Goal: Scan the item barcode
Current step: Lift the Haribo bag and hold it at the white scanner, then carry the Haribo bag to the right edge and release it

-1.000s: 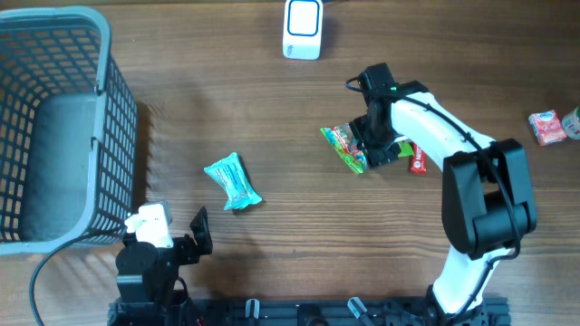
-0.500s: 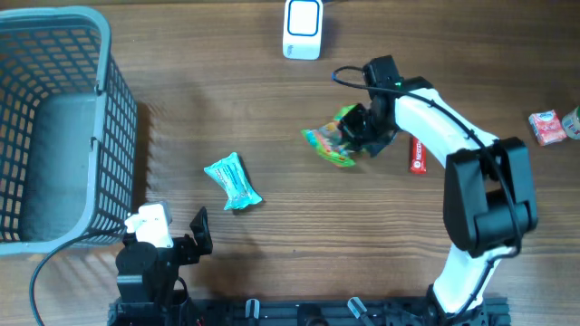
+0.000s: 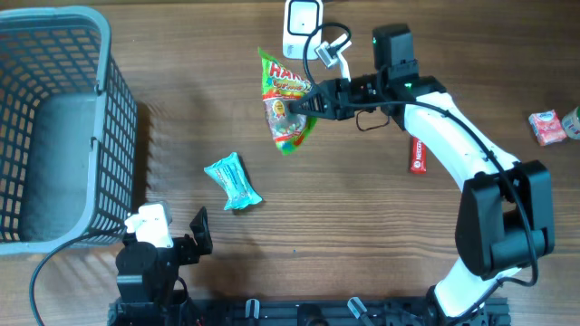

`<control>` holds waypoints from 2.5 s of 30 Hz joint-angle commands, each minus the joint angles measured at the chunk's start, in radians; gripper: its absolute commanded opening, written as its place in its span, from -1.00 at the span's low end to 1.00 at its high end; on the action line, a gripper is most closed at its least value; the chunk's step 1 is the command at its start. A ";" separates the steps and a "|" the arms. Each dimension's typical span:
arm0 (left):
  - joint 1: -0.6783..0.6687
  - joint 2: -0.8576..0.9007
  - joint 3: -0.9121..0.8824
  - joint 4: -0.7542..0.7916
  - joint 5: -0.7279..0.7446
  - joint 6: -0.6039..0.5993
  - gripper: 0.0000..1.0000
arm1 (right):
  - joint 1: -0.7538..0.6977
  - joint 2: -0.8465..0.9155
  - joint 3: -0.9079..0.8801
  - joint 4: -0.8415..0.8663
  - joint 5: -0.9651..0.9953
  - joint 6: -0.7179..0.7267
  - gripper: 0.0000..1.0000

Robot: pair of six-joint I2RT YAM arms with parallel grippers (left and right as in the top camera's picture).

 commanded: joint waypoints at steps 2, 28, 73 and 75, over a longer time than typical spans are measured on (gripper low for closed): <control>-0.005 -0.005 -0.005 0.002 -0.012 0.023 1.00 | 0.002 -0.018 0.009 0.085 0.017 0.468 -0.91; -0.005 -0.005 -0.005 0.002 -0.013 0.023 1.00 | -0.002 -0.014 0.009 -0.304 -0.035 0.998 -0.91; -0.005 -0.005 -0.005 0.002 -0.013 0.023 1.00 | -0.157 0.162 0.737 -0.832 1.900 0.919 -0.91; -0.005 -0.005 -0.005 0.002 -0.013 0.023 1.00 | -0.293 0.157 0.737 -0.948 1.954 0.916 -0.91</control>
